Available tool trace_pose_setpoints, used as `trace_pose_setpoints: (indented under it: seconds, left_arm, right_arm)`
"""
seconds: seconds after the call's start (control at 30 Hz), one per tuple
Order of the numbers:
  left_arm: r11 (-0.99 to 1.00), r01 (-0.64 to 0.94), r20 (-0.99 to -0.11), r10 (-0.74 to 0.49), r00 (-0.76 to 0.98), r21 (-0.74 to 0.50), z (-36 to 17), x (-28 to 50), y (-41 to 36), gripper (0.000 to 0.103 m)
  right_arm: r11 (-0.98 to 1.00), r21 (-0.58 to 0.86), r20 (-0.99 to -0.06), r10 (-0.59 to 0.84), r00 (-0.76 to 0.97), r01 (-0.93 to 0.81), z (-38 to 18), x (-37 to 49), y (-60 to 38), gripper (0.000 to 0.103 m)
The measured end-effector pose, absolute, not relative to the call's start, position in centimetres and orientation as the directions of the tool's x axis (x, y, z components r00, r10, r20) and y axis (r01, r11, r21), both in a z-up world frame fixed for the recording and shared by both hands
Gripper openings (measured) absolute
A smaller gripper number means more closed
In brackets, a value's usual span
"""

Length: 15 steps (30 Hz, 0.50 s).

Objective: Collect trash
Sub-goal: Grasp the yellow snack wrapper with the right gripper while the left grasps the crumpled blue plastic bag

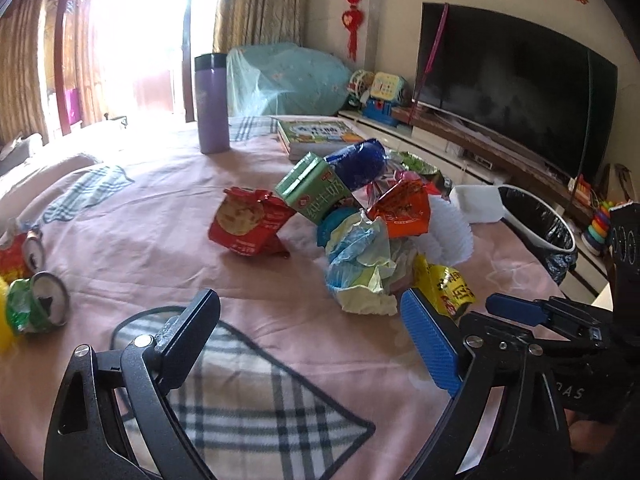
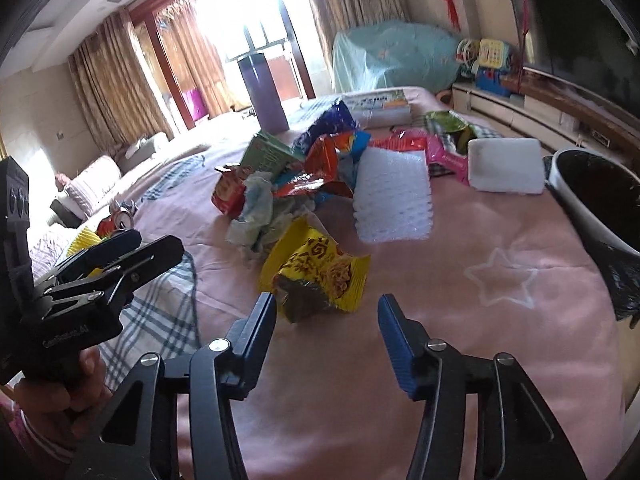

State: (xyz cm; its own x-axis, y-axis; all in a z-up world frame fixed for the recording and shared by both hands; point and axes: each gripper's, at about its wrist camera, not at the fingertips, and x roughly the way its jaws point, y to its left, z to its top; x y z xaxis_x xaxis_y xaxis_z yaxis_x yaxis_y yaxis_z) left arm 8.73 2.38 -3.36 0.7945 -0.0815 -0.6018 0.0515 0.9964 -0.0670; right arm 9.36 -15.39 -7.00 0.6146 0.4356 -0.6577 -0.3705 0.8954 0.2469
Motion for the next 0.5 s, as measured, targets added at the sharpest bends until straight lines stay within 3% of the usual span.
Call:
trace_pose_setpoints:
  seconds: [0.07, 0.17, 0.23, 0.3, 0.37, 0.43, 0.5]
  left_arm:
    - [0.995, 0.064, -0.617, -0.097, 0.781, -0.076, -3.7, 9.7, 2.1, 0.094]
    - [0.994, 0.085, -0.635, -0.114, 0.764, -0.075, -4.2, 11.0, 1.5, 0.094]
    - [0.993, 0.099, -0.644, -0.115, 0.756, -0.061, -4.5, 11.8, 0.9, 0.093]
    - [0.992, 0.115, -0.654, -0.123, 0.747, -0.054, -4.8, 12.5, 0.4, 0.080]
    - [0.988, 0.143, -0.673, -0.146, 0.725, -0.060, -5.2, 13.3, -0.2, 0.049]
    - [0.983, 0.166, -0.690, -0.173, 0.703, -0.076, -5.7, 13.7, -0.7, 0.025]
    - [0.983, 0.165, -0.685, -0.173, 0.707, -0.078, -5.7, 13.4, -1.0, 0.022]
  right_arm:
    - [0.895, 0.233, -0.670, 0.432, 0.604, -0.381, -7.4, 10.3, -15.1, 0.047]
    - [0.889, 0.252, -0.681, 0.443, 0.583, -0.382, -7.9, 11.1, -15.1, 0.032]
    - [0.888, 0.265, -0.684, 0.449, 0.576, -0.377, -8.2, 11.5, -15.4, 0.010]
    - [0.889, 0.271, -0.682, 0.448, 0.578, -0.370, -8.3, 11.8, -16.0, 0.005]
    - [0.887, 0.283, -0.671, 0.454, 0.586, -0.364, -7.9, 11.6, -16.8, 0.002]
    - [0.889, 0.292, -0.659, 0.454, 0.600, -0.353, -7.5, 11.2, -17.8, 0.001]
    - [0.891, 0.300, -0.649, 0.453, 0.611, -0.341, -7.1, 10.9, -18.7, 0.000]
